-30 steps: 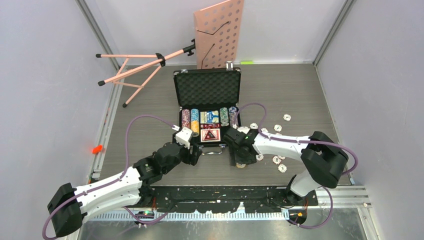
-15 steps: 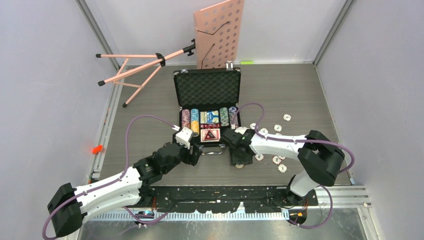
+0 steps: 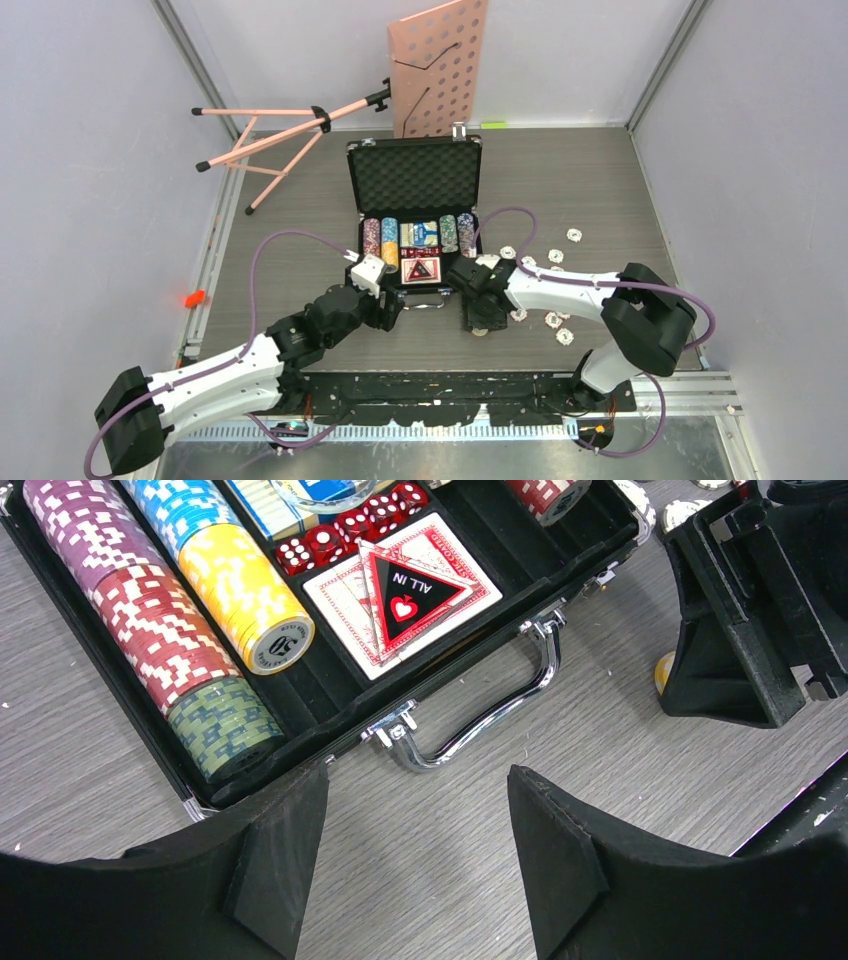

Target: Pack up texas hold em set

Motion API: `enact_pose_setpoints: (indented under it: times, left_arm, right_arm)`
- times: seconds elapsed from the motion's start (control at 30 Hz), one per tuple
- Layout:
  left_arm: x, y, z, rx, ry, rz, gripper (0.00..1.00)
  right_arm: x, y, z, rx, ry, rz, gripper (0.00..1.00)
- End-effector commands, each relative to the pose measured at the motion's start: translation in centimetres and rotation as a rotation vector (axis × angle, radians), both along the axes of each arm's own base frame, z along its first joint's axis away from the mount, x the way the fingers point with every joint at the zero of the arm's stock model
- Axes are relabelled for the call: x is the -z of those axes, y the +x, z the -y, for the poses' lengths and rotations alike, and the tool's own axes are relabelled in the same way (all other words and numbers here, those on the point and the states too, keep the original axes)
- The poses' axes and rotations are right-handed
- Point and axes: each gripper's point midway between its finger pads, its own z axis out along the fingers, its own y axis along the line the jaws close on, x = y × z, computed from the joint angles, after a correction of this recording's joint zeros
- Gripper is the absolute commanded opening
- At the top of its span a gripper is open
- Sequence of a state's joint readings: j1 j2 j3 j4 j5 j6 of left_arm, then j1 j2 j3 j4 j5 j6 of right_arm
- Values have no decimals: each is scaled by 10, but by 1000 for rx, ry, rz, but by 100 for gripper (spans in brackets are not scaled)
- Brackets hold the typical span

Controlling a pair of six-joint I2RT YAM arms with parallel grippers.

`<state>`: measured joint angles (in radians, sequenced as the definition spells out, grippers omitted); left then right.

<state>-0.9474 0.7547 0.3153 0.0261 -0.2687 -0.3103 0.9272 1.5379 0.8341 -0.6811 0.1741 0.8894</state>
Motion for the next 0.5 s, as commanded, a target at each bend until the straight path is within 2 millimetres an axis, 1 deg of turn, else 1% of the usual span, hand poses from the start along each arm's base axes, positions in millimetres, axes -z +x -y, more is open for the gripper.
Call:
enact_pose_setpoints:
  times: [0.0,0.13,0.2,0.27,0.33,0.47]
  left_arm:
    - [-11,3,5,3,-40,29,69]
    - [-11,2,5,1,-42,26,69]
    - [-10,2,5,0,-43,25,69]
    - [-10,2,6,2,-46,24,69]
    - [-9,2,7,10,-46,21,69]
    - [-9,-1,15,32,-61,-8,69]
  right_arm:
    - [29,-9,5,19,-18,-54,48]
    - [36,-10,1,33,30,-66,42]
    - [32,-7,-2,40,54,-51,40]
    - [26,-4,-5,47,81,-35,38]
    - [15,1,-10,54,118,-11,37]
    - [-10,10,-21,84,202,41,34]
